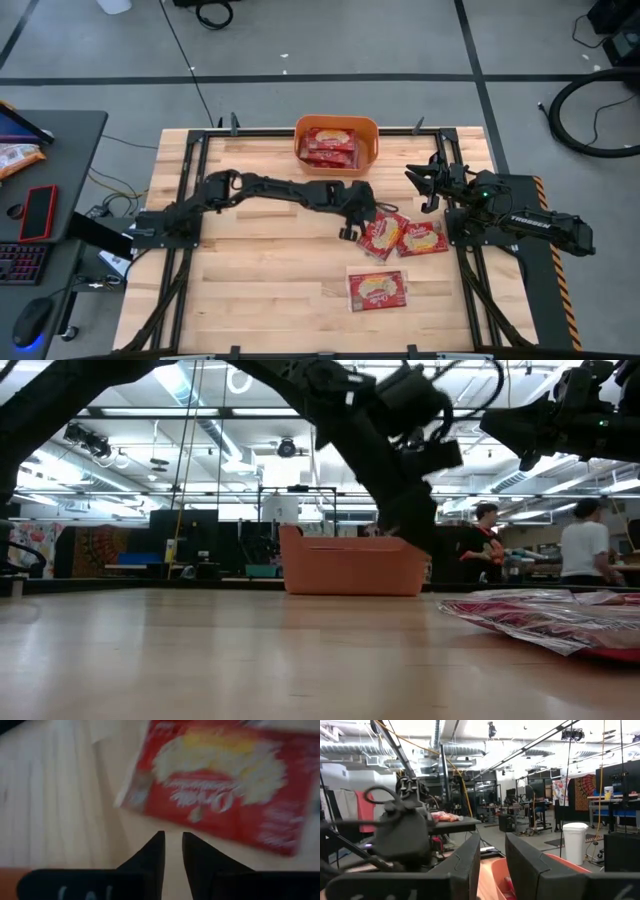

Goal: Sort popcorn bags into baskets
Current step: Put the red popcorn bag into the orange bin

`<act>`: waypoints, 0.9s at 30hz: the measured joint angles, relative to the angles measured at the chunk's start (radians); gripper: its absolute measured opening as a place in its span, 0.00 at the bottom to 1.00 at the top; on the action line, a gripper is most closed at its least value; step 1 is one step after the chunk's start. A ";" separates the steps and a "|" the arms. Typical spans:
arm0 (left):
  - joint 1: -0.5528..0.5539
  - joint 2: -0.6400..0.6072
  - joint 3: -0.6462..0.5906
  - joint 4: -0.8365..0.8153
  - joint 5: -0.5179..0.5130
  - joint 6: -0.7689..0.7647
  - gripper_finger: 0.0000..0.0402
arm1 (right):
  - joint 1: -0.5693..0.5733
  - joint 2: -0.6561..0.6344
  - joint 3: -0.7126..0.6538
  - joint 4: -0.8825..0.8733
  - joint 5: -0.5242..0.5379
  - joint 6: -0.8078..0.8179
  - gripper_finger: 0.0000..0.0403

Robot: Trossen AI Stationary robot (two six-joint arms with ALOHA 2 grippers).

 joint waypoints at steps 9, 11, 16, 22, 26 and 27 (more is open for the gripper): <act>-0.032 0.084 0.040 0.229 0.128 -0.143 0.11 | 0.000 0.004 0.000 -0.001 -0.003 0.000 0.24; -0.041 0.108 0.043 0.299 0.138 -0.144 0.11 | 0.000 0.006 0.000 0.001 -0.003 0.000 0.24; -0.059 0.159 0.039 0.317 0.141 -0.145 0.11 | 0.000 0.008 0.000 0.004 -0.003 0.000 0.24; -0.064 0.177 0.045 0.228 0.140 -0.144 0.11 | 0.000 0.015 0.000 -0.002 0.001 0.000 0.24; -0.064 0.146 0.046 0.064 0.119 -0.143 0.11 | 0.000 0.015 0.000 0.000 0.000 0.000 0.24; -0.065 0.135 0.047 0.021 0.107 -0.140 0.11 | 0.000 0.015 0.000 0.001 0.000 0.000 0.24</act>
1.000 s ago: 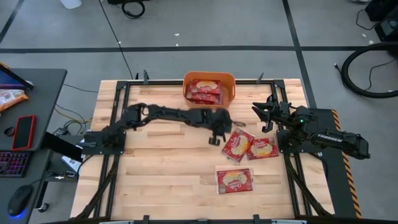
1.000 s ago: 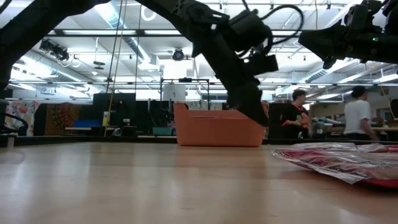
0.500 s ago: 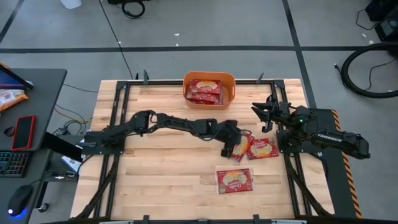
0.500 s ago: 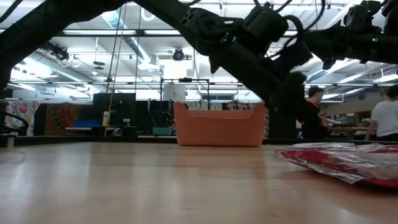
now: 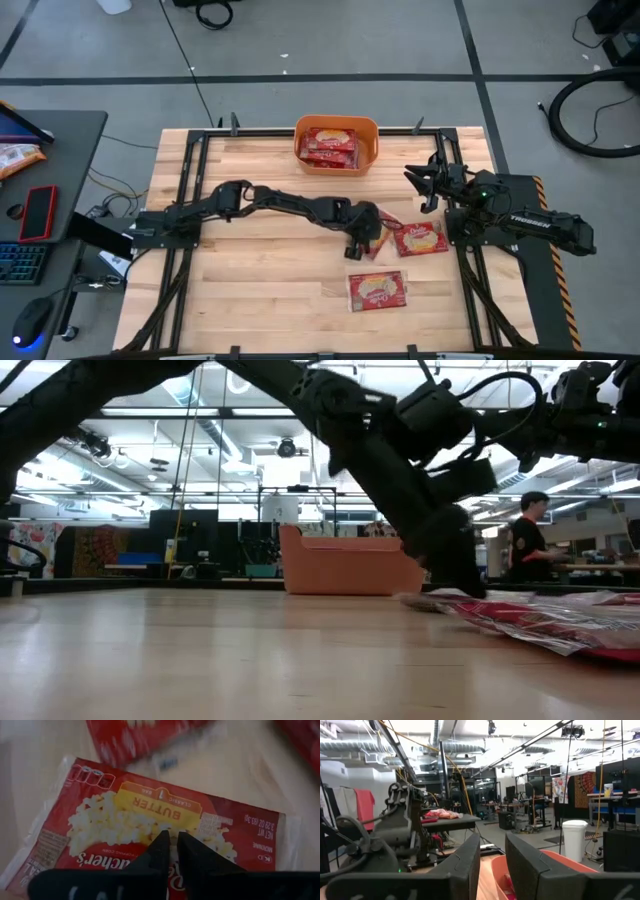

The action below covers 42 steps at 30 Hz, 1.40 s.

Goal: Sort popcorn bags into baskets
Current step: Put the red popcorn bag into the orange bin

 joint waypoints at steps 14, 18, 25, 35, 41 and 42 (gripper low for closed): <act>0.043 -0.185 -0.010 -0.782 -0.060 -0.094 0.11 | 0.000 0.000 0.000 0.000 0.000 0.000 0.24; 0.043 -0.211 -0.009 -0.871 -0.088 -0.254 0.11 | 0.000 0.000 0.000 0.000 0.000 0.000 0.24; 0.033 -0.221 -0.020 -0.811 -0.179 -0.585 0.15 | 0.000 0.000 0.000 -0.001 0.000 0.000 0.24; -0.013 -0.214 -0.019 -0.692 -0.340 -0.736 0.39 | 0.000 0.000 0.000 -0.001 0.000 0.000 0.24; -0.046 -0.190 -0.032 -0.657 -0.399 -0.715 0.44 | 0.000 0.000 0.000 0.000 0.000 0.000 0.24; -0.051 -0.190 -0.047 -0.631 -0.408 -0.709 0.44 | 0.000 0.000 0.000 -0.001 0.000 0.000 0.24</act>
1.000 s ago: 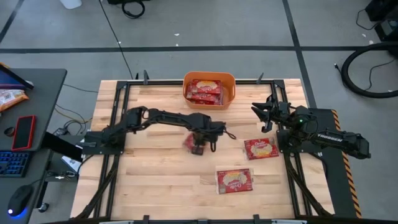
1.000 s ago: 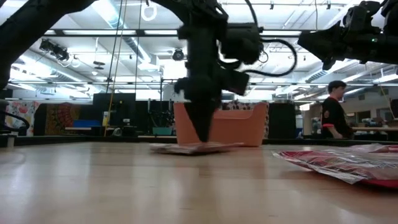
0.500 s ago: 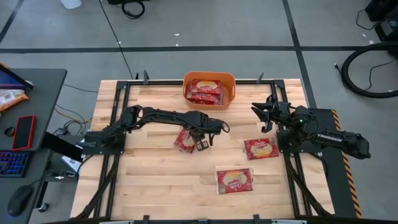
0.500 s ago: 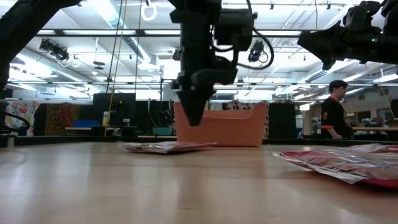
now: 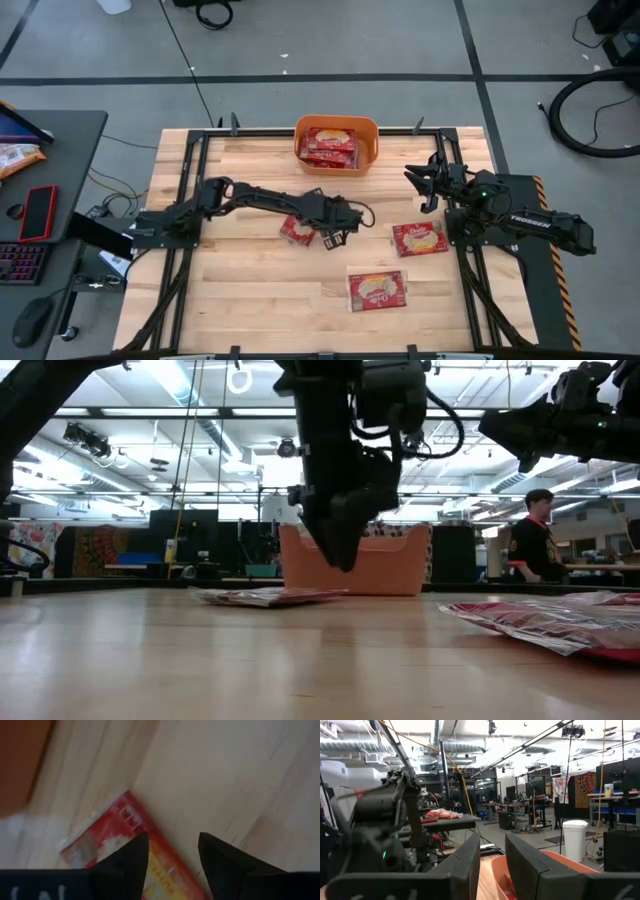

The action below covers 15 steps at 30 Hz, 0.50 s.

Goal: Sort popcorn bags into baskets
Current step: Put the red popcorn bag into the orange bin

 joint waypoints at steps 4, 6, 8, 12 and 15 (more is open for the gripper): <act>-0.013 0.005 -0.054 0.006 -0.006 -0.015 0.43 | 0.000 0.000 0.000 0.000 -0.004 0.000 0.24; -0.011 0.003 -0.081 0.064 0.011 -0.034 0.42 | 0.000 0.000 0.000 0.000 -0.003 0.000 0.24; -0.010 0.003 -0.105 0.074 0.024 -0.051 0.42 | 0.000 0.000 0.000 0.000 -0.003 0.000 0.24; -0.010 0.000 -0.144 0.084 0.006 -0.054 0.42 | 0.000 0.000 0.000 0.000 -0.003 0.000 0.24; -0.015 -0.002 -0.151 0.074 -0.003 -0.050 0.42 | 0.000 0.000 0.000 0.000 -0.003 0.000 0.24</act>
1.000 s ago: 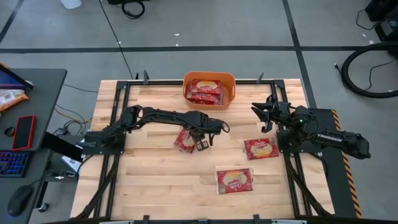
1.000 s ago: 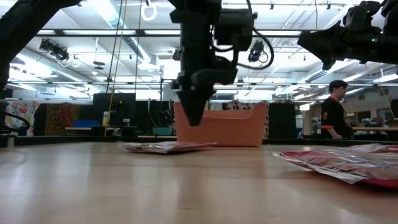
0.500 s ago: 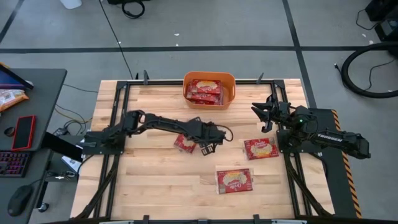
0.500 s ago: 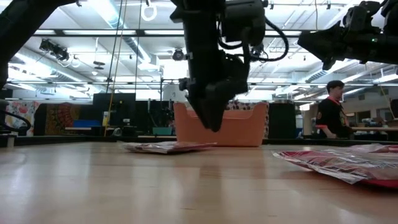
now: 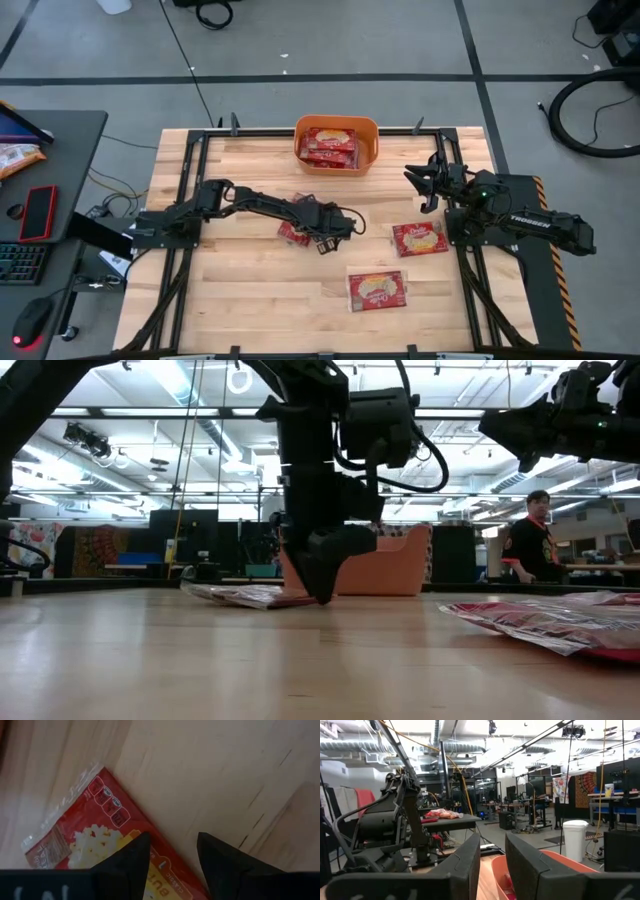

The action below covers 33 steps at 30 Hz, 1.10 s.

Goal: Sort popcorn bags into baskets
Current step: Put the red popcorn bag into the orange bin

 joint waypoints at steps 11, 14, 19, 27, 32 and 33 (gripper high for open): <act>-0.037 -0.004 0.064 -0.219 0.032 0.126 0.42 | 0.000 0.000 0.000 0.000 0.001 0.000 0.24; -0.031 -0.036 0.064 -0.286 0.030 0.106 0.42 | 0.000 0.000 0.000 0.000 0.002 0.000 0.24; -0.016 -0.118 0.018 -0.284 0.012 0.070 0.42 | 0.000 0.000 0.000 -0.001 0.003 0.000 0.24; -0.009 -0.309 -0.294 -0.141 -0.019 -0.033 0.42 | 0.000 0.000 0.000 0.000 0.002 0.000 0.24; -0.052 -0.341 -0.367 -0.087 -0.025 -0.107 0.42 | 0.000 0.000 0.000 -0.001 0.003 0.000 0.24; -0.061 -0.337 -0.371 -0.082 -0.036 -0.106 0.42 | 0.000 0.000 0.000 0.000 0.003 0.000 0.24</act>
